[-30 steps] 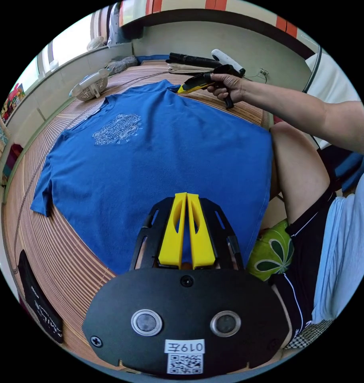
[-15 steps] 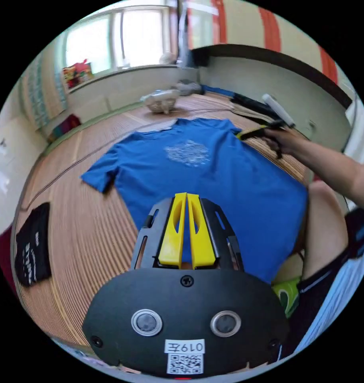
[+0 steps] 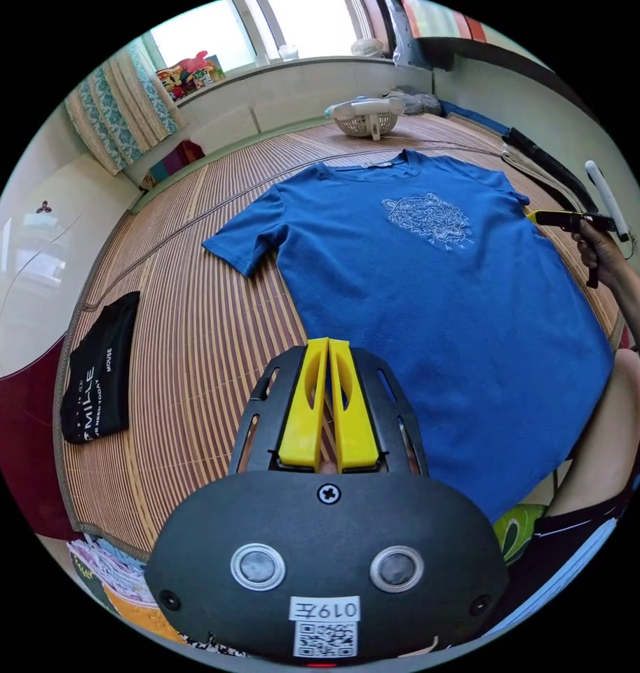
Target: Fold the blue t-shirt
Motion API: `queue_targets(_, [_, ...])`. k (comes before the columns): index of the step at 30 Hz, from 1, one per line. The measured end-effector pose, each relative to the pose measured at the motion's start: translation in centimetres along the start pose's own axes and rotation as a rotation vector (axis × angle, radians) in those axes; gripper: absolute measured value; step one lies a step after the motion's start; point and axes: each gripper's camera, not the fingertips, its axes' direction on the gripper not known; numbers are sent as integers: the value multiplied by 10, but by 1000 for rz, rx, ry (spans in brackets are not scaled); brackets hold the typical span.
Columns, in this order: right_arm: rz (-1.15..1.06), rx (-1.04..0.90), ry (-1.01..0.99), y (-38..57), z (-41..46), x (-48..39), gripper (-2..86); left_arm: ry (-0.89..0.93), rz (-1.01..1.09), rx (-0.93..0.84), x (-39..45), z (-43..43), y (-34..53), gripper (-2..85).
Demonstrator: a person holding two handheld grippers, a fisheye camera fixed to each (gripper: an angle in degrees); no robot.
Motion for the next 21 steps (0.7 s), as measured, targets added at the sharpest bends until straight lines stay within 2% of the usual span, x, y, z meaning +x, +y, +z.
queue_targets(6, [24,19,3,-4,-8,4,-2,17,-9,3,-8,-4,-4,11])
queue_targets(12, [58,-9,-132,-1,-15,28,51,20,-7,1,-15,-7,-10,11])
queue_targets(16, [16,-51,-121,-1,-7,27,6,32,-15,-2,-24,-8,-13,10])
queue_targets(21, [66,-44,-105,2,-14,50,-7,48,-24,-17,-37,-9,-17,10])
